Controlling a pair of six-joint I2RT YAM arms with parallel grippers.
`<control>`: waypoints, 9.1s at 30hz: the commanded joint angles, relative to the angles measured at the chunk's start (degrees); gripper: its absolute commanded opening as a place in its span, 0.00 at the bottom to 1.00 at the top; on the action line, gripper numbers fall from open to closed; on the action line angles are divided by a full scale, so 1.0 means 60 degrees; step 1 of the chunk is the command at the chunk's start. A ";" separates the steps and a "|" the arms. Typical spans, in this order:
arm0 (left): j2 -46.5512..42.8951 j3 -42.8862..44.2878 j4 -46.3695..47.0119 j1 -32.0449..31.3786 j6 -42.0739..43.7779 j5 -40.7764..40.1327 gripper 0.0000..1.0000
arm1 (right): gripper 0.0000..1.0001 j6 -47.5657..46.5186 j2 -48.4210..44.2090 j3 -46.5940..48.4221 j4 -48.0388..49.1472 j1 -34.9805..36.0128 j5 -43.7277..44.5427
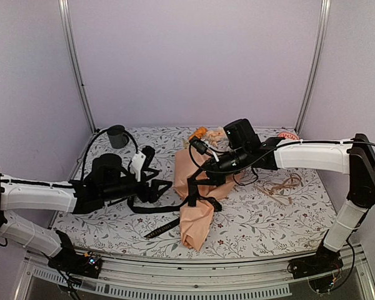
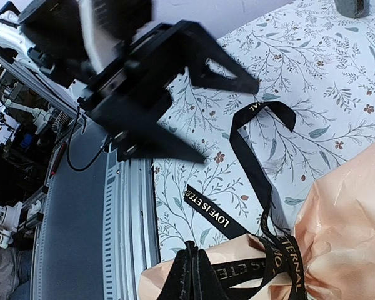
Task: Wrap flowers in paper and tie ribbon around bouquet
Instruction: Cross the half-tied ribbon over the folded bouquet, then tie the half-tied ribbon around the folded bouquet.
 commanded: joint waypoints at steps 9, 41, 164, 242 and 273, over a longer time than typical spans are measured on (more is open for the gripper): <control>0.2265 0.0793 -0.5222 0.2203 -0.2985 -0.2732 0.76 | 0.00 0.0128 0.0252 0.0013 0.0128 -0.0020 -0.0081; -0.0454 0.2575 -0.1425 -0.3245 0.3358 0.1812 0.00 | 0.00 0.1506 0.0944 0.0711 0.0351 -0.1205 -0.0019; 0.4519 0.0282 0.6900 -0.0697 -0.0384 0.0312 0.00 | 0.00 0.1269 0.0929 -0.0397 -0.0734 -0.0308 0.2946; 0.5322 0.0085 0.7497 -0.0364 -0.0803 0.0514 0.00 | 0.16 -0.0970 0.1379 0.0067 -0.1374 -0.0131 0.2177; 0.5525 -0.0012 0.7550 -0.0211 -0.0989 0.0389 0.00 | 0.04 -0.2336 0.1864 0.0611 -0.2780 -0.0147 0.0955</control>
